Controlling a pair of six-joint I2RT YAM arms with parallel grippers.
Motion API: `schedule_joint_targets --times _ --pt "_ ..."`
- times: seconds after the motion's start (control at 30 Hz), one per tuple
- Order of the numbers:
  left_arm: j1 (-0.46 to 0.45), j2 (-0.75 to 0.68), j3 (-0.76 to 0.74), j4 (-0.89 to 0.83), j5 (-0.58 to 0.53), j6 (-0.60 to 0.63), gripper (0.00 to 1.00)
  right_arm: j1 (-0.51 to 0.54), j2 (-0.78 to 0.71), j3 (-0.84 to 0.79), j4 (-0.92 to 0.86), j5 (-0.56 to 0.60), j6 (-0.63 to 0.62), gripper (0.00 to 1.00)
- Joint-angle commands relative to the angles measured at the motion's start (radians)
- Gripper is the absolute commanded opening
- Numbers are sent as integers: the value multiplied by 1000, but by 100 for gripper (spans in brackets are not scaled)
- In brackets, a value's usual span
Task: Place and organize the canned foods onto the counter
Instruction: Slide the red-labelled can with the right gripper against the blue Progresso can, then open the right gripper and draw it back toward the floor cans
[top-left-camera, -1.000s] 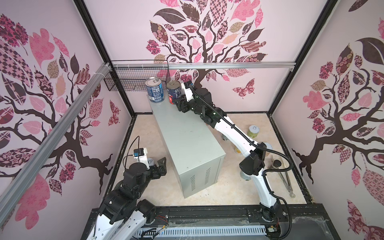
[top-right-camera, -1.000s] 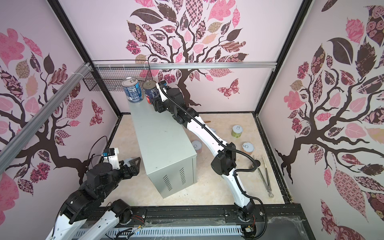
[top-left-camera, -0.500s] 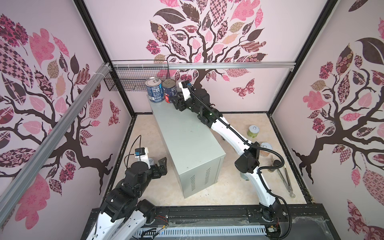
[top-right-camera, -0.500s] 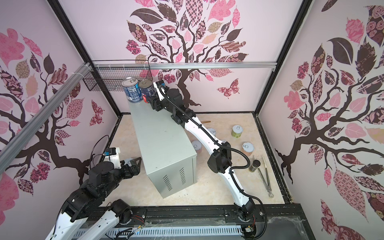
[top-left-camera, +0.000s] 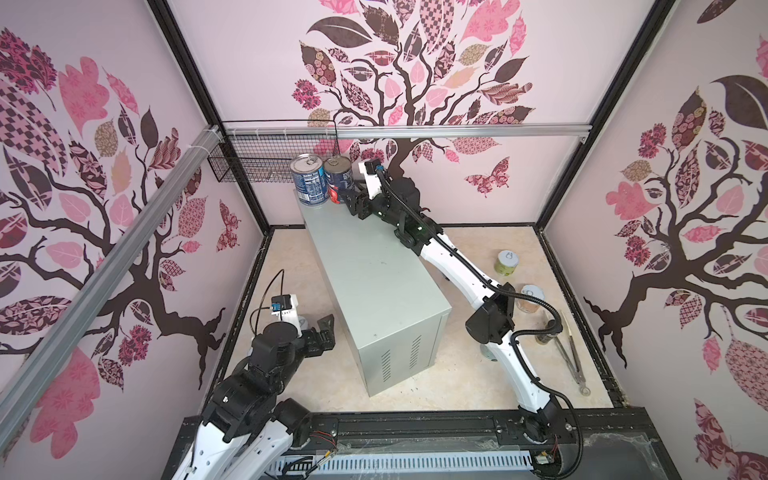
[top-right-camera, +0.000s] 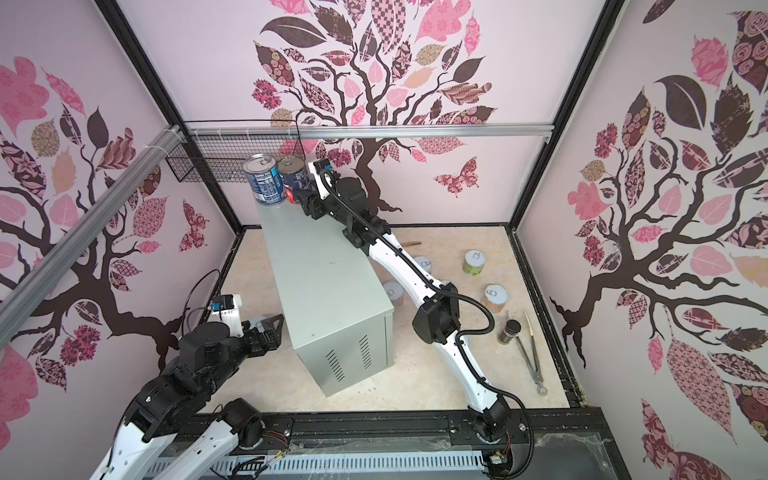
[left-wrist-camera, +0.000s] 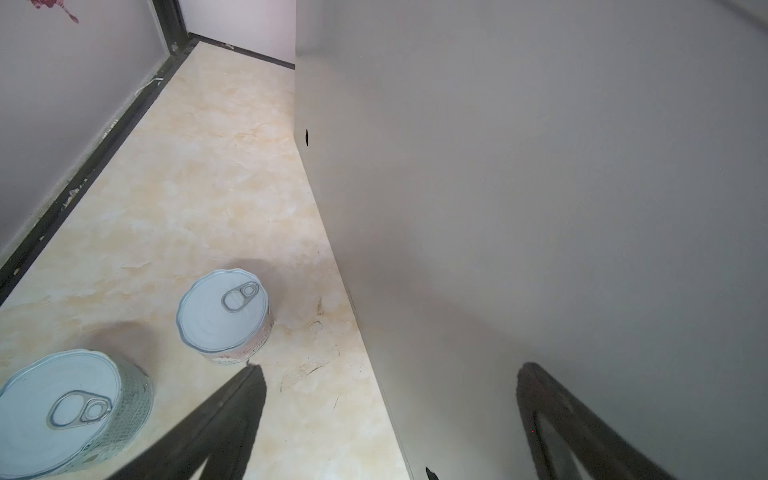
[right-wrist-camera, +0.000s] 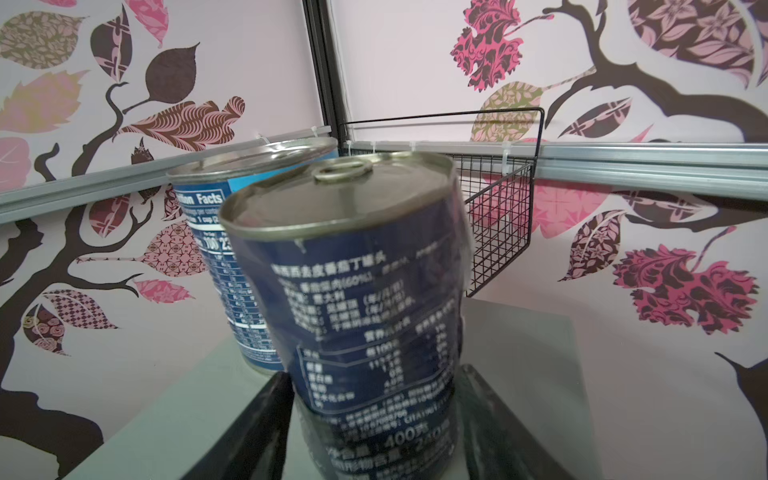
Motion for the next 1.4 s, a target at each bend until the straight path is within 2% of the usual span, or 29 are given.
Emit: schedule_joint_targets --times 0.0,0.13,0.27,0.57,0.73,1.0,1.27,1.37 --pt "-4 5 9 16 -5 15 98 -21 107 -11 -29 11 32 65" --pt "-4 5 10 13 -8 16 98 -26 110 -12 -24 5 29 66" --pt "-4 10 10 11 -12 15 98 -27 84 -14 -31 -14 29 71" --pt "4 -31 8 10 -7 39 98 -27 -87 -108 -72 -21 3 84" --pt "4 -9 38 -21 -21 11 98 -27 -238 -230 -98 -4 -16 90" --pt "4 75 202 -147 -130 -7 98 -28 -532 -460 -130 42 -6 94" --pt "4 142 351 -286 -149 -15 98 -26 -789 -628 -310 180 34 98" --pt "4 147 384 -323 -139 -38 98 -26 -919 -745 -348 247 55 100"
